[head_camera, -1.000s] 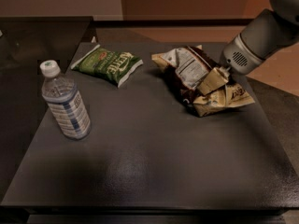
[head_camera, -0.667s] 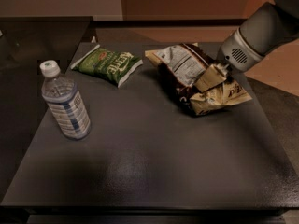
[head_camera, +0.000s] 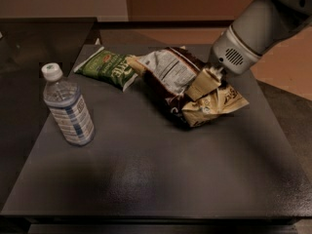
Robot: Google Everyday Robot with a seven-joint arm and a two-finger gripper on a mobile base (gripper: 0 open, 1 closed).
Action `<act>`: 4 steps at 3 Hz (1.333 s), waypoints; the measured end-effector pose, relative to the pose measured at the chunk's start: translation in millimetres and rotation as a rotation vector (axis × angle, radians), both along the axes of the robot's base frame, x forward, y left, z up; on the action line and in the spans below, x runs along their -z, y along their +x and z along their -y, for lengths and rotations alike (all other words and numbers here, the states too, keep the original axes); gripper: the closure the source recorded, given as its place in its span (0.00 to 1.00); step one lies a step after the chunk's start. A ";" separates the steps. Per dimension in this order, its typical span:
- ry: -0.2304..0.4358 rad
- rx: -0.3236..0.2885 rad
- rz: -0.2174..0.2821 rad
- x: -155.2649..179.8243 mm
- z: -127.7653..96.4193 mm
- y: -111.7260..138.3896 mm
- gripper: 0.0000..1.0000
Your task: Move brown chip bag near blue plastic bottle
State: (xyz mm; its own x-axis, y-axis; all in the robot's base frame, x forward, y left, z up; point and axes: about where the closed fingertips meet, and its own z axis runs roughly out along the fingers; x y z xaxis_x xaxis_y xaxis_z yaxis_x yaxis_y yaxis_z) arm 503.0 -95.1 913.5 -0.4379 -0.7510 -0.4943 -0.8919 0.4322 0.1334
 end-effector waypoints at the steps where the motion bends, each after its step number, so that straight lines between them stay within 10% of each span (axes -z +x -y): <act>1: -0.008 -0.039 -0.037 7.5 -23.1 -13.4 1.00; 2: -0.021 -0.076 -0.073 15.1 -50.3 -29.5 1.00; 4: -0.032 -0.163 -0.092 16.4 -95.8 -49.1 0.59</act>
Offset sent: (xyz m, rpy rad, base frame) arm -0.0472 0.0784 -0.0254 -0.0360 0.1206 0.1144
